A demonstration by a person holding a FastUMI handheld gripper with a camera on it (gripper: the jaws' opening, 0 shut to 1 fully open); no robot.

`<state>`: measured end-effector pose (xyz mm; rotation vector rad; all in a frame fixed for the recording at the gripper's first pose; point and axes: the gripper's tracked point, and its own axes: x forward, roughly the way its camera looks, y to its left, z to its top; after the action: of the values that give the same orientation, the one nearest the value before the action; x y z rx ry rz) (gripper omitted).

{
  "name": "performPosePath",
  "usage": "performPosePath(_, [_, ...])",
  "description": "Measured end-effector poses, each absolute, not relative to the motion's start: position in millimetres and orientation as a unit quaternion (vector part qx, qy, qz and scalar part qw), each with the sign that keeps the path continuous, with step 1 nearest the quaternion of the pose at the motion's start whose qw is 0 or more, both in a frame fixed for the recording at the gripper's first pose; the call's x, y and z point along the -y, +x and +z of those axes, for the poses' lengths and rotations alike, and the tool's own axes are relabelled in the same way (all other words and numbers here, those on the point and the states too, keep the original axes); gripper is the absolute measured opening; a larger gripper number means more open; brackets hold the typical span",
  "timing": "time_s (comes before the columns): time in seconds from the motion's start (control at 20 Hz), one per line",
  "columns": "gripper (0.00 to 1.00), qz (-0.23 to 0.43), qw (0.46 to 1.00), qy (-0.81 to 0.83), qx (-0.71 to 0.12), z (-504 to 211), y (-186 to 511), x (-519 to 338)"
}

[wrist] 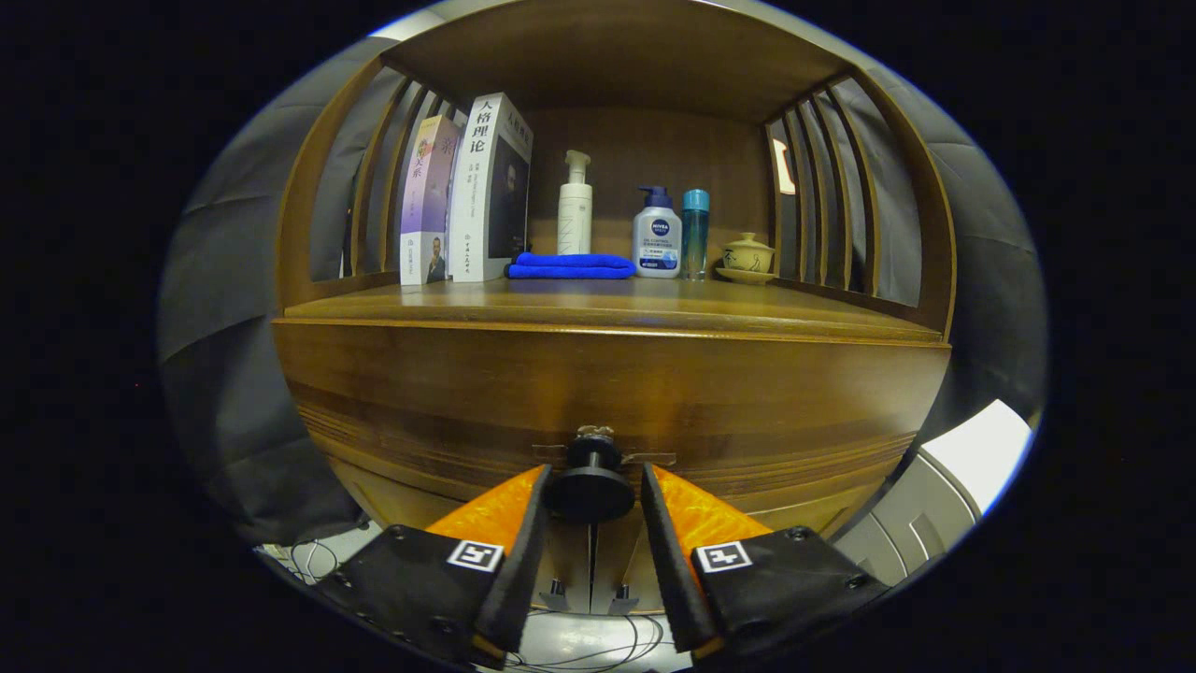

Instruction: Pull open the drawer, take out the items inside it, and place them on the countertop above the cabinet.

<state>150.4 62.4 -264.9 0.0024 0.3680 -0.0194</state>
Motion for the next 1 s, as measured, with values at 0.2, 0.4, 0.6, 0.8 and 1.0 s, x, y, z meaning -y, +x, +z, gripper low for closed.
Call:
performPosePath(0.2, [0.46,-0.010,0.984,0.009,-0.179,-265,153,-64])
performPosePath(0.4, [0.32,-0.001,0.984,0.007,-0.176,-265,151,-65])
performPosePath(0.6, [0.22,0.010,0.984,0.009,-0.179,-266,152,-64])
performPosePath(0.8, [0.22,0.006,0.984,0.019,-0.178,-266,150,-64])
performPosePath(1.0, [0.23,0.006,0.984,0.016,-0.175,-264,134,-63])
